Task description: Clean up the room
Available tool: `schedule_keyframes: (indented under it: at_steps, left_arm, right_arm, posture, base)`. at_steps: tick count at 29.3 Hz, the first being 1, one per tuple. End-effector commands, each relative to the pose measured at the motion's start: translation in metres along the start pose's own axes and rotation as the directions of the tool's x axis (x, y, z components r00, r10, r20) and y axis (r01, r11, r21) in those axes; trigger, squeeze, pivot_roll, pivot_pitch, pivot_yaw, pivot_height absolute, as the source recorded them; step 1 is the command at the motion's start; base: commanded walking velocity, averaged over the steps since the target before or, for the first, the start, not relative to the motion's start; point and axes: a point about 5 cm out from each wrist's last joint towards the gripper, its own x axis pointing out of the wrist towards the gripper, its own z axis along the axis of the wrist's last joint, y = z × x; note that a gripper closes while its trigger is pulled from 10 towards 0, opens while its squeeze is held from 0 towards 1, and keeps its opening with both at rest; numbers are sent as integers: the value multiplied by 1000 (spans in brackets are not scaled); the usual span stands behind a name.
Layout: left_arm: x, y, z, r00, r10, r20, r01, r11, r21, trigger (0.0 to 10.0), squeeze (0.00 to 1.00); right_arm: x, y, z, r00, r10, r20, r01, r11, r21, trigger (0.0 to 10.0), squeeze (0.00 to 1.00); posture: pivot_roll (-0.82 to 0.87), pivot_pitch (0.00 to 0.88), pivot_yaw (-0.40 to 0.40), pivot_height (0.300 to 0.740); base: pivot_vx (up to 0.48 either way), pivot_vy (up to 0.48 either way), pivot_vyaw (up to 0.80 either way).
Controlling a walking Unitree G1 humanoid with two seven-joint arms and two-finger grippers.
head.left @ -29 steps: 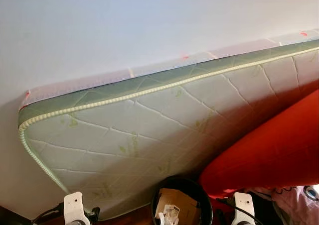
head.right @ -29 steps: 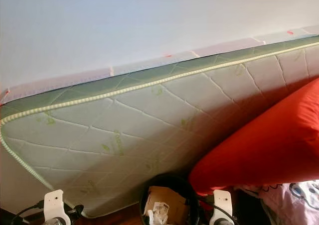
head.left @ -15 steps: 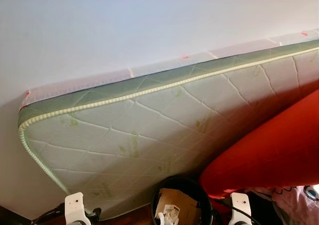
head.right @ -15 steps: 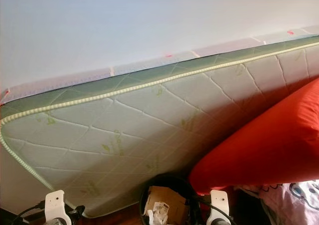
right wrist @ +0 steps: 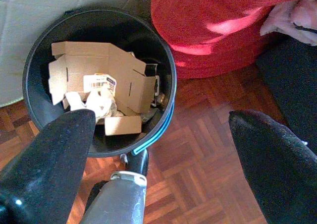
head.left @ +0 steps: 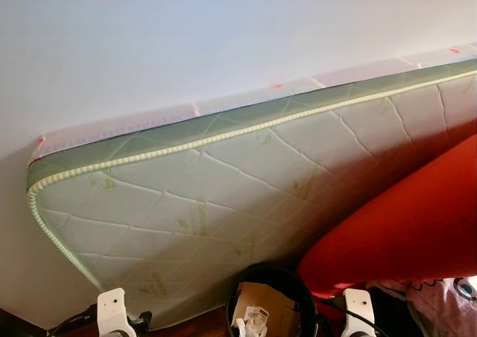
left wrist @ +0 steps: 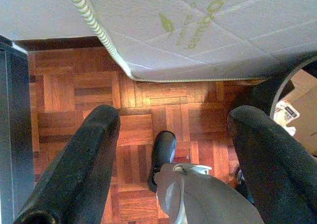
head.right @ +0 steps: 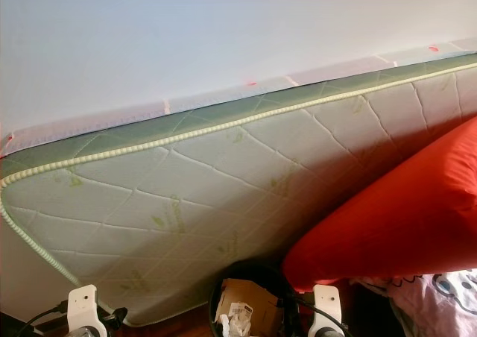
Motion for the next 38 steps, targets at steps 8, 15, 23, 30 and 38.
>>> schedule_keyframes:
  at_steps: [8,15,23,30,38]
  left_arm:
    - [-1,-1,-8,999,-12,-29,13,1000,18,10000,0]
    - [-2,-2,-11,999,-14,-34,15,1000,18,10000,0]
    - [-2,-2,-12,999,-14,-37,15,1000,22,10000,0]
    - [-2,-1,-13,999,-13,-39,13,1000,21,10000,0]
    - [-2,-2,-13,999,-9,-39,10,1000,28,10000,0]
  right_arm:
    - [-1,-1,-4,1000,1,-10,-1,1000,0,10000,0]
    - [-1,-2,-6,1000,0,-17,0,1000,-4,10000,0]
    - [-2,-2,-7,1000,4,-19,-4,1000,-6,10000,0]
    - [-2,-2,-8,1000,7,-19,-8,1000,-6,10000,0]
    - [-3,-4,-10,1000,8,-24,-8,1000,-9,10000,0]
  posture:
    - [140,0,-55,740]
    - [141,0,-58,740]
    - [142,0,-61,740]
    - [142,0,-63,740]
    - [145,0,-66,740]
  base:
    - [0,0,0]
    - [-246,0,0]
    - [-271,0,0]
    - [-275,0,0]
    - [-138,0,0]
